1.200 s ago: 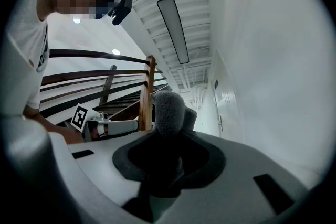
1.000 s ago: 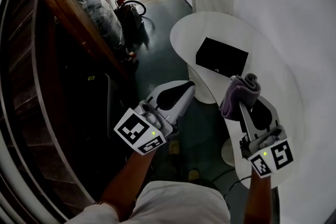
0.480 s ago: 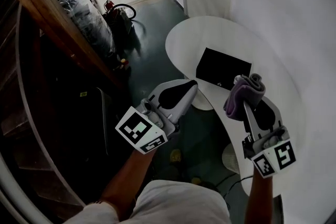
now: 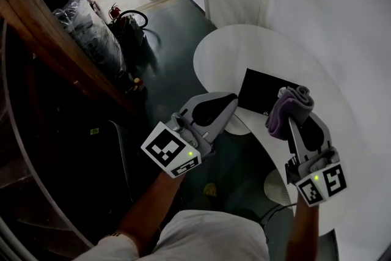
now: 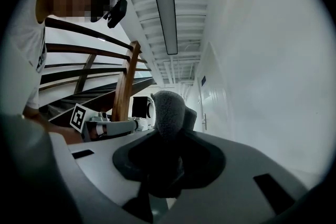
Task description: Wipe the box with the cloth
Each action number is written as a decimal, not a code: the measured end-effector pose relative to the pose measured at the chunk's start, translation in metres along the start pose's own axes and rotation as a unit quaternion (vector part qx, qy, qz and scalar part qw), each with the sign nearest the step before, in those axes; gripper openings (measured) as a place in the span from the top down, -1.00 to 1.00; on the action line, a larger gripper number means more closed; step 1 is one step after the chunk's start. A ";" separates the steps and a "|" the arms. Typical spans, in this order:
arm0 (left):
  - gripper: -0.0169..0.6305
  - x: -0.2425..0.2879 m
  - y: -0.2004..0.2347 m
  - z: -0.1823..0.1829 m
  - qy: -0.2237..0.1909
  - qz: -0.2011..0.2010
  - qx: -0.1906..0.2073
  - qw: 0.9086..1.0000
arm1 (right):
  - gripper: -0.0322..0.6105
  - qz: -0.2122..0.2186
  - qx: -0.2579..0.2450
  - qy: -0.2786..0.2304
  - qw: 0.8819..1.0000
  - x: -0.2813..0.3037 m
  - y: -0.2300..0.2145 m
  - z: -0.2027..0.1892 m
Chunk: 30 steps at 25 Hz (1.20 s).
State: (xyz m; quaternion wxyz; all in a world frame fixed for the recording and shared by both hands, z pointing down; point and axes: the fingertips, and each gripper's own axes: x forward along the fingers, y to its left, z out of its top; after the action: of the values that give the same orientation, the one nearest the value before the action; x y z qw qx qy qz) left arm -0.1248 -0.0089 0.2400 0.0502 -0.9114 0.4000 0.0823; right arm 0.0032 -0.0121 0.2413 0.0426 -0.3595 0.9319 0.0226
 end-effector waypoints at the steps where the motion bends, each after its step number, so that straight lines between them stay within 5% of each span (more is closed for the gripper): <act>1: 0.90 0.000 0.006 -0.002 0.001 -0.004 -0.002 1.000 | 0.58 -0.004 -0.001 0.001 1.000 0.005 0.001 -0.001; 18: 0.90 0.029 0.065 -0.028 0.014 -0.033 -0.019 0.999 | 0.58 -0.068 -0.012 0.021 0.997 0.039 -0.031 -0.008; 30: 0.90 0.089 0.085 -0.064 0.060 -0.030 -0.003 0.998 | 0.58 -0.081 -0.007 0.031 0.996 0.050 -0.108 -0.025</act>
State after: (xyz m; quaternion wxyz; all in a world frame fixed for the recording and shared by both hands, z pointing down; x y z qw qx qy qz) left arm -0.1209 -0.1406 0.2838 0.0256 -0.9264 0.3748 0.0269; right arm 0.0373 -0.1277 0.2596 0.0126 -0.4345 0.9005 0.0145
